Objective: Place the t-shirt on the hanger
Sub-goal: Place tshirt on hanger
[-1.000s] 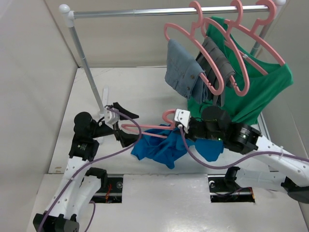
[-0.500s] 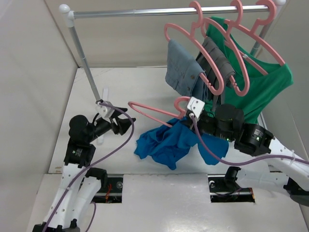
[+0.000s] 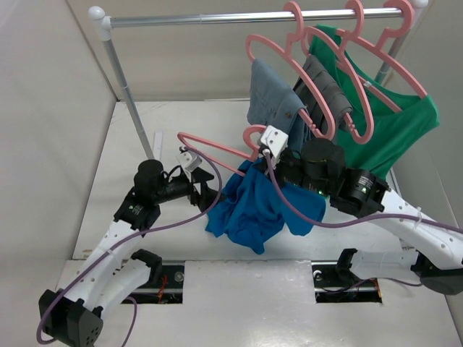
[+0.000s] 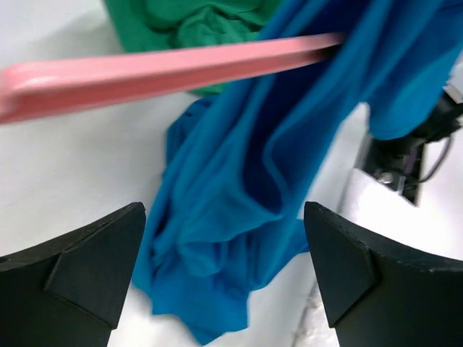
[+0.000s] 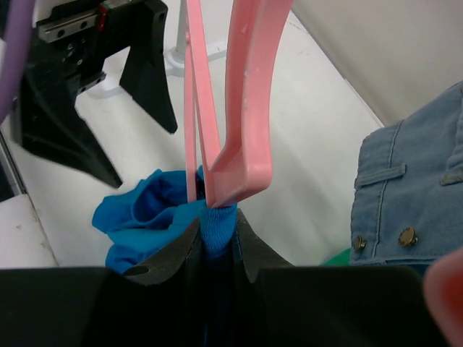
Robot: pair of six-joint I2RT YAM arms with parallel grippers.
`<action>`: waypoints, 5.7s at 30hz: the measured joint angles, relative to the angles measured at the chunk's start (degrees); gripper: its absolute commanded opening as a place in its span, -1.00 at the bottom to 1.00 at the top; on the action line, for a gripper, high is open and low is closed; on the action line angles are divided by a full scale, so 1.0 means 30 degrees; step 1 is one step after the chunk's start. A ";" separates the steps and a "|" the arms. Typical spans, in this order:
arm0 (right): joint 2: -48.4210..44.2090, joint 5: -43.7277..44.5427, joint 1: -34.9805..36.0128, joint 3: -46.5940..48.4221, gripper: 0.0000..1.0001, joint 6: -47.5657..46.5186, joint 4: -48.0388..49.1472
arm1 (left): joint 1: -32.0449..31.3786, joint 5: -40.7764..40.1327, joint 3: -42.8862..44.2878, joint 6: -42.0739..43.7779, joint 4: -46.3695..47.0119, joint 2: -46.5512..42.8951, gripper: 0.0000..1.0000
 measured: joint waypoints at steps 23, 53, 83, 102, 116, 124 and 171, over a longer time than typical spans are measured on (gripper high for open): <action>0.0911 0.0430 0.0000 0.0415 -1.00 0.0423 0.0554 | -0.2419 -0.5734 -0.2725 -0.2557 0.2841 0.2514 -0.32; 0.0270 0.0648 0.0000 0.0051 -1.00 0.0823 0.0568 | -0.3432 -0.6521 -0.1625 -0.4146 0.4204 0.3133 -0.68; -0.2288 -0.0401 0.0000 -0.4116 -1.00 0.3002 -0.2514 | 0.3832 -0.2732 0.6557 0.4248 -0.6113 0.6280 -1.00; 0.1698 -0.2164 -0.0036 -0.2623 -1.00 -0.0634 -0.0845 | -0.0233 -0.0765 0.9697 0.5508 -0.9420 0.5952 -1.00; 0.3781 -0.3555 -0.0357 -0.4335 -1.00 -0.1348 0.4160 | -0.0656 0.1078 1.0098 0.7985 -1.0936 0.5676 0.48; 0.4204 -0.4750 -0.0364 -0.5260 -1.00 -0.1632 0.6237 | -0.0801 0.2324 1.0207 1.0513 -1.0965 0.3949 0.51; -0.1428 -0.6156 -0.0882 -0.3359 0.93 -0.0226 0.3395 | 0.1129 0.7810 0.7817 0.5952 -0.4845 0.3082 -1.00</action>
